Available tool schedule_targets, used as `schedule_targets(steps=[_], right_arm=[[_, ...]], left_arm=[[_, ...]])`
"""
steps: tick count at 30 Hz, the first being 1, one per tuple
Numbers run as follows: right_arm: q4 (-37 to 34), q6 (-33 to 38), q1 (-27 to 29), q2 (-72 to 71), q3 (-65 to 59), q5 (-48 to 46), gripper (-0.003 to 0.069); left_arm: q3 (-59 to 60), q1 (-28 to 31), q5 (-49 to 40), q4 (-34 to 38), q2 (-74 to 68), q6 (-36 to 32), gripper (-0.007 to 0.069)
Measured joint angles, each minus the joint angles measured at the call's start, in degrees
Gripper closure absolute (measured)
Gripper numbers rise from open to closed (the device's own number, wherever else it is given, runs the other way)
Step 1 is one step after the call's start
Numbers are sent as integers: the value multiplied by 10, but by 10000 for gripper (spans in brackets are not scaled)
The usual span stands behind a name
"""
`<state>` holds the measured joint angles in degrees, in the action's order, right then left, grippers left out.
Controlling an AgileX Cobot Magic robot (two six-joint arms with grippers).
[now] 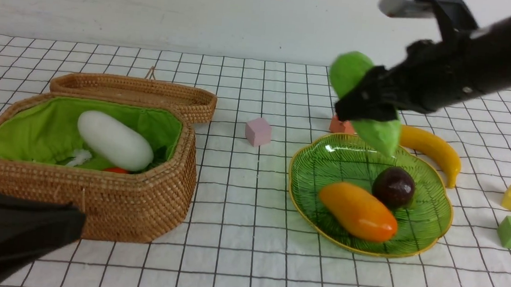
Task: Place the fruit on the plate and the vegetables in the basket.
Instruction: Take a chayote with your right arm and place it on the basket on the left.
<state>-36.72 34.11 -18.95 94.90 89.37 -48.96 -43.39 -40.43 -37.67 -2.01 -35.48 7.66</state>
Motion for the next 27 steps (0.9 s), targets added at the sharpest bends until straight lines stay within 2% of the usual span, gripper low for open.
schedule_targets(steps=[2, 3, 4, 5, 9, 13, 20, 27], right_arm=[[-6, 9, -24, 19, 29, 1, 204], [-8, 21, -51, 41, 68, 1, 204], [-8, 24, -54, 44, 73, 2, 204], [-10, 32, -78, 64, 112, 3, 204], [-11, 45, -140, 125, 201, 18, 204], [-12, 47, -181, 181, 273, 34, 204], [-16, 79, -231, 282, 388, 81, 204], [-53, 93, -243, 340, 410, 122, 204]], left_arm=[[0, 0, 0, -31, 0, 38, 630], [0, 0, -1, -70, 6, 87, 630], [0, 0, -1, -74, 6, 93, 630], [0, 0, -5, -111, 12, 140, 630], [0, 0, -44, -194, 33, 242, 630], [0, 0, -82, -254, 51, 310, 630], [0, 0, -106, -275, 75, 335, 630], [0, 0, -127, -276, 75, 344, 630]])
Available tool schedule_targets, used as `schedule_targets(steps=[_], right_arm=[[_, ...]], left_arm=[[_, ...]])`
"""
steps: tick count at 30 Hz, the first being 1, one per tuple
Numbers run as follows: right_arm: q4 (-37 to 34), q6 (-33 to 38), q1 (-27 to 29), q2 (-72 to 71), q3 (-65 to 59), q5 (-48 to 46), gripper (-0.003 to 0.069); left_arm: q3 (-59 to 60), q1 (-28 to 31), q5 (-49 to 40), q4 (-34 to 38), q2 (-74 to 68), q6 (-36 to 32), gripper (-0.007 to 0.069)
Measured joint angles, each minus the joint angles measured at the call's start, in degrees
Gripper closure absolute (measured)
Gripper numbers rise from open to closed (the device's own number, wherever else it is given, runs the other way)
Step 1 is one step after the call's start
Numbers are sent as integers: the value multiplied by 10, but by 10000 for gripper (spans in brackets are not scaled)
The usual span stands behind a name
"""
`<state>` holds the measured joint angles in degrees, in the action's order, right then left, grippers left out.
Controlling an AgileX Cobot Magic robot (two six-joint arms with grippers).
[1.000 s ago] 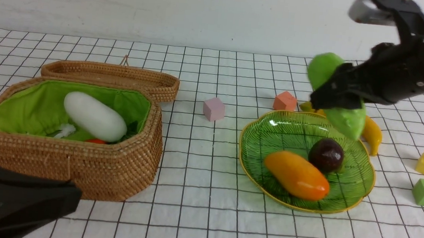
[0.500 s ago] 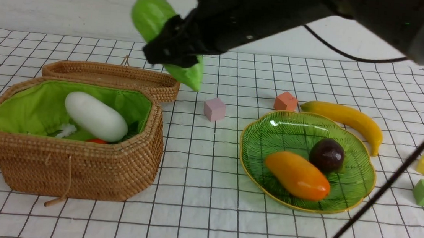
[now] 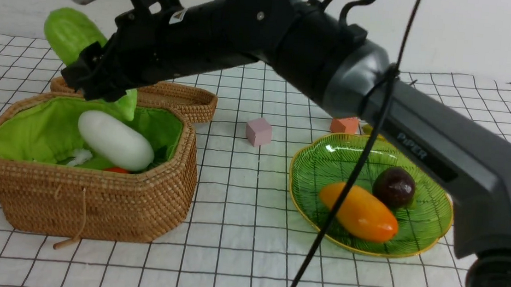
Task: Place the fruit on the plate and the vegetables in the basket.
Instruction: Take a chayote with your right arm and place it on the basket on the left.
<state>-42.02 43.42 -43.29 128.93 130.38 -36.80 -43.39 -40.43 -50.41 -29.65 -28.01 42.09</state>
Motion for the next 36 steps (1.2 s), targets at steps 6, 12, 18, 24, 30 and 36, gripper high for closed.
schedule_targets(steps=[6, 12, 18, 24, 30, 36], right_arm=[[-33, 46, -1, 27, 1, 12, 204], [-78, 110, -11, 50, 1, 33, 204], [-84, 116, -11, 59, 2, 57, 204], [-84, 117, -11, 60, 2, 95, 204], [-72, 117, -11, 60, 2, 124, 204], [-42, 117, -11, 60, 2, 150, 178]], left_arm=[[0, 0, -22, -2, 0, 0, 630], [0, 0, -32, -74, 0, 25, 629], [0, 0, -10, -100, 0, 43, 627], [0, 0, 31, -100, 0, 43, 624], [0, 0, 46, -99, 0, 43, 620], [0, 0, 55, -91, 0, 43, 620]])
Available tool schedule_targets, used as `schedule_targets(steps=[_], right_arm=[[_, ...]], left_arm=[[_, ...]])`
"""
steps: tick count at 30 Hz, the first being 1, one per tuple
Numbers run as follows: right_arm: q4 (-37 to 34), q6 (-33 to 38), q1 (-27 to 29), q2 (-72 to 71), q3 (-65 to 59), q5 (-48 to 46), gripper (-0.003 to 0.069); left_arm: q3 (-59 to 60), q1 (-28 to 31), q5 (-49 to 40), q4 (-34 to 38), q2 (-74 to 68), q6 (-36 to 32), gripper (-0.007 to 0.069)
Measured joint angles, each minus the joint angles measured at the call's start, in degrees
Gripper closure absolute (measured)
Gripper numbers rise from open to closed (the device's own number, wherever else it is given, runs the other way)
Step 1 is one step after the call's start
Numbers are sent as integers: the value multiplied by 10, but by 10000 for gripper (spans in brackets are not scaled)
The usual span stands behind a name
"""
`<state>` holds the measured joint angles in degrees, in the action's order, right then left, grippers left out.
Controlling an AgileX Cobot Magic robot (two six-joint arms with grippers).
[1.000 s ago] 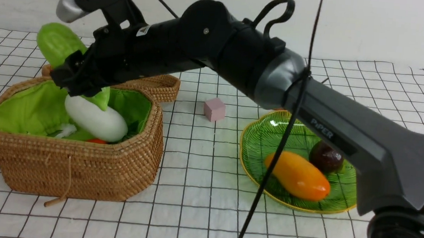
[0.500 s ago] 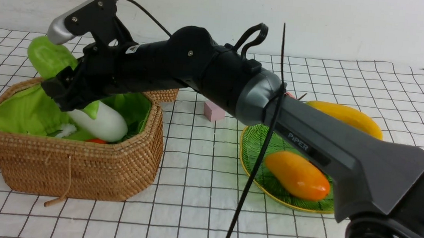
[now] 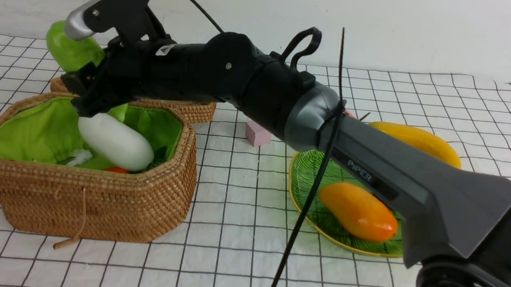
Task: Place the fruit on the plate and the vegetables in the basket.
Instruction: Take a chayote with your right arm and place it on the basket on the left, then use the right arm to grab a banana and put it into the right plate
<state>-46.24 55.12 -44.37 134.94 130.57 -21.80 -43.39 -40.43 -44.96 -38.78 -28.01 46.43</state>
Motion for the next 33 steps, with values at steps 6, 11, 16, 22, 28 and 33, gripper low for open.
schedule_targets(steps=[6, 11, 16, 22, 28, 33], right_arm=[[8, 0, 0, 0, 0, 3, 48], [11, -13, 2, -5, 0, -32, 81], [67, -94, 18, -51, -1, -174, 243], [204, -254, 65, -153, 0, -399, 574], [259, -342, 128, -230, 0, -501, 666], [302, -392, 179, -296, -24, -503, 661]], left_arm=[[0, 0, 17, 2, 0, 0, 617], [0, 0, 17, 2, 0, 0, 617], [0, 0, 21, 5, 0, 0, 617], [0, 0, 55, 40, 0, -18, 617], [0, 0, 65, 149, 0, -95, 617], [0, 0, 71, 229, 0, -176, 617]])
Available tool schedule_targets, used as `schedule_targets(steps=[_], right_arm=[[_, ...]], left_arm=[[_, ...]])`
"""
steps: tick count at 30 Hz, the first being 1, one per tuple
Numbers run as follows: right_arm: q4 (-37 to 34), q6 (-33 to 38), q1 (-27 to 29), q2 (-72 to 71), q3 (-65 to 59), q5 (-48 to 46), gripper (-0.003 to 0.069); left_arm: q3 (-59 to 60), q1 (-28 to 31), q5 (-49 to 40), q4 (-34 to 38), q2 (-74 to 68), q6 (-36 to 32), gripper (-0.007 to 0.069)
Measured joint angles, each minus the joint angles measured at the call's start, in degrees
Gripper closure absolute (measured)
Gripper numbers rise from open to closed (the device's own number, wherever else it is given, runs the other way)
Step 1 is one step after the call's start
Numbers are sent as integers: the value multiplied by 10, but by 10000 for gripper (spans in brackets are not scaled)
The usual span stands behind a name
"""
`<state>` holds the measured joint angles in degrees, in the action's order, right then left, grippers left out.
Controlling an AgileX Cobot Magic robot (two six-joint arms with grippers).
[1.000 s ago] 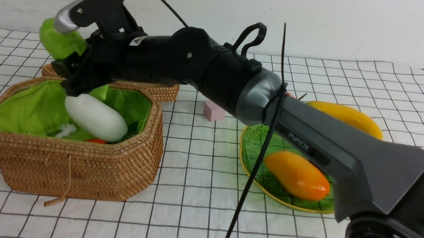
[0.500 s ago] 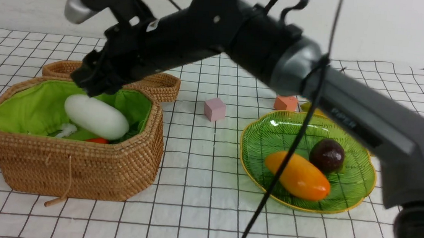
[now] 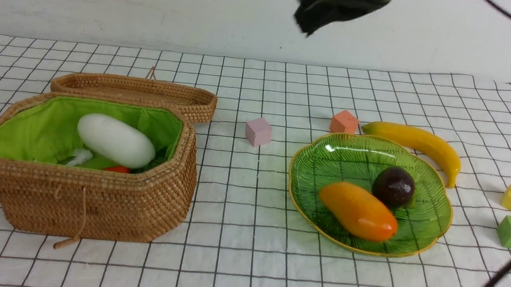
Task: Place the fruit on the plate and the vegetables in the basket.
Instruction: Use the right arm to grab a banana and put it into the right plate
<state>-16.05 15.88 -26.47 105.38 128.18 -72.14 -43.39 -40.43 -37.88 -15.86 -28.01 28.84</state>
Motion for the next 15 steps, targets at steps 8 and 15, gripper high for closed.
schedule_targets(steps=[8, 15], right_arm=[[96, -29, 145, -158, -205, -2, 657], [36, -16, 278, -134, -305, 13, 636]], left_arm=[[0, 0, 6, 112, 0, -142, 617], [0, 0, 39, 171, 0, -208, 617]])
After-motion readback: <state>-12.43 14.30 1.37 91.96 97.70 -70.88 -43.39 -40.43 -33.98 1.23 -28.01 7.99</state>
